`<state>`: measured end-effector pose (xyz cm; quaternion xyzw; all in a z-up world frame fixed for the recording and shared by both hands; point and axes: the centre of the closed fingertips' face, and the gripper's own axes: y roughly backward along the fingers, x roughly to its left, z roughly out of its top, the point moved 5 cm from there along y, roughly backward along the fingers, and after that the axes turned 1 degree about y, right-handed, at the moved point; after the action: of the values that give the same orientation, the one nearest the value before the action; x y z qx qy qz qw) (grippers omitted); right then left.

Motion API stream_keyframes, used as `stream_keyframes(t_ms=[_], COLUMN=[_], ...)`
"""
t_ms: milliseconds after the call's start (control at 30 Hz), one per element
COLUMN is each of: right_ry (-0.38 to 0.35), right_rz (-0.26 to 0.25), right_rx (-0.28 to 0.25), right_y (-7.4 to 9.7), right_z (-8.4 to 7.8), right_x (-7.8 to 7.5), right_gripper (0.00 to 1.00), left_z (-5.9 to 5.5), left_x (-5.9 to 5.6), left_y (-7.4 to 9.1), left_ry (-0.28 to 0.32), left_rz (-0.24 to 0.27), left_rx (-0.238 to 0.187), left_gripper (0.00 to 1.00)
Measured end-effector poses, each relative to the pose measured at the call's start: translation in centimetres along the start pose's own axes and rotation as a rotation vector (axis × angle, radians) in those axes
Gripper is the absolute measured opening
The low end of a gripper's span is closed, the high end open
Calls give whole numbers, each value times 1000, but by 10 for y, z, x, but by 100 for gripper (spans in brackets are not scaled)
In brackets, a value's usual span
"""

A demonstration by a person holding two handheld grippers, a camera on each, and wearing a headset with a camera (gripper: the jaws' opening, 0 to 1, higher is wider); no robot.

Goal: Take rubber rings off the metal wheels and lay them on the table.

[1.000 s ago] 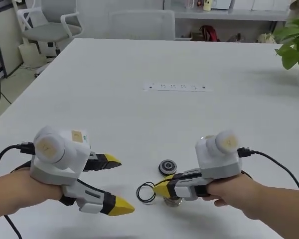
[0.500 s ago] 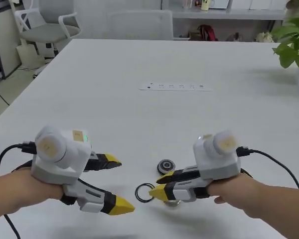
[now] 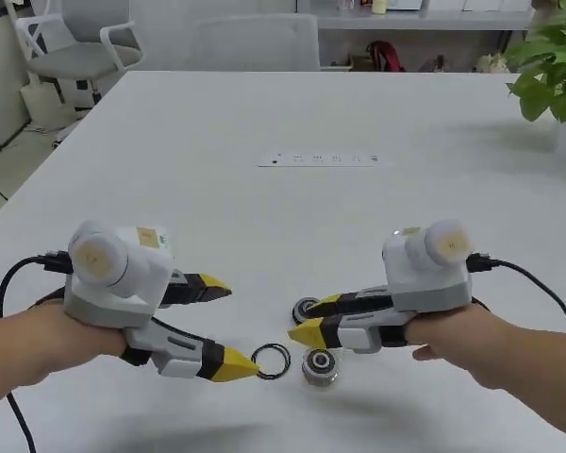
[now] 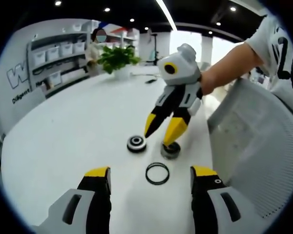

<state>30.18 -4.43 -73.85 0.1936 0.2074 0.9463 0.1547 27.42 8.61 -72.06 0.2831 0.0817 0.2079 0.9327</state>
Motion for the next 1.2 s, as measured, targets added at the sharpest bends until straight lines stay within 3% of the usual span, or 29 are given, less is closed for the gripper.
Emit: stream_keyframes(t_ms=[667, 1200], right_ry=[37, 73], right_rz=[-93, -115], right_rx=[3, 30], right_y=[14, 8], right_z=[-9, -26], right_x=[-34, -43], right_gripper=[26, 24], left_z=[11, 12], left_x=[21, 22], left_y=[-17, -43], left_ry=[30, 46], left_rz=[35, 23], left_rx=[-30, -29], left_gripper=[59, 50])
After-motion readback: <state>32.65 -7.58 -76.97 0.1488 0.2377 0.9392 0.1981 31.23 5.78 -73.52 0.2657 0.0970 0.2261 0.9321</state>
